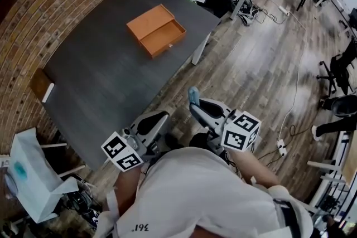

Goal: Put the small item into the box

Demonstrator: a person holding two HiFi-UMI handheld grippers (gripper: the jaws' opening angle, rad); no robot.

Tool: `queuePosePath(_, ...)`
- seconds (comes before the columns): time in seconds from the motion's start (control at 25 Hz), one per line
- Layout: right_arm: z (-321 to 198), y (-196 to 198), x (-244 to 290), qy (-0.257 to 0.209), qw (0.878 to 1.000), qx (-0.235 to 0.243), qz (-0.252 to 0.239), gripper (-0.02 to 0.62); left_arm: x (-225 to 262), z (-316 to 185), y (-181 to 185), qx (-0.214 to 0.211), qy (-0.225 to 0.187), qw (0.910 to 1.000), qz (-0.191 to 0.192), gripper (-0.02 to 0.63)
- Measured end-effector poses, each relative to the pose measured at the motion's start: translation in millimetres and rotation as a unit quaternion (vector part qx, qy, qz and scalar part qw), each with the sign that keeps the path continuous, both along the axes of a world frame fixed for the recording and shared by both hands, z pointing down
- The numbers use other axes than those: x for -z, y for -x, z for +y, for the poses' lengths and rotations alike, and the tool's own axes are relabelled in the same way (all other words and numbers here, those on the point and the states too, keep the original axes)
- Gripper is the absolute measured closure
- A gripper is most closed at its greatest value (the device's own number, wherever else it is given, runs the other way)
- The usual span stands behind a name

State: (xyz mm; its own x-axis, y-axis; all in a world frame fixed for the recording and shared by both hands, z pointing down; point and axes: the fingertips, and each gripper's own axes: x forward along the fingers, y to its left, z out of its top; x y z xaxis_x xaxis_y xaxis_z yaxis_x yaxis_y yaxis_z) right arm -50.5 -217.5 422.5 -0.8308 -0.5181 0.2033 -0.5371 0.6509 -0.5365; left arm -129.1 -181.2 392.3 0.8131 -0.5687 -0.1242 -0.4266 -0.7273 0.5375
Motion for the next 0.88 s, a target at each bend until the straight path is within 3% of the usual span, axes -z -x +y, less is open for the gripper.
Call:
queuePosePath(0.32,-51.3,0.2,-0.7,-0.003,1.000,0.010,-0.004,0.506,-1.9,-40.4,0.1,0.007,0.006,0.9999,-0.008,0.588)
queuePosePath(0.88,-198.5,-5.7,-2.9,-0.020,0.992,0.120,0.032,0.506,-11.7,-176.0,-20.8,0.104,0.017,0.9944,-0.013,0.588)
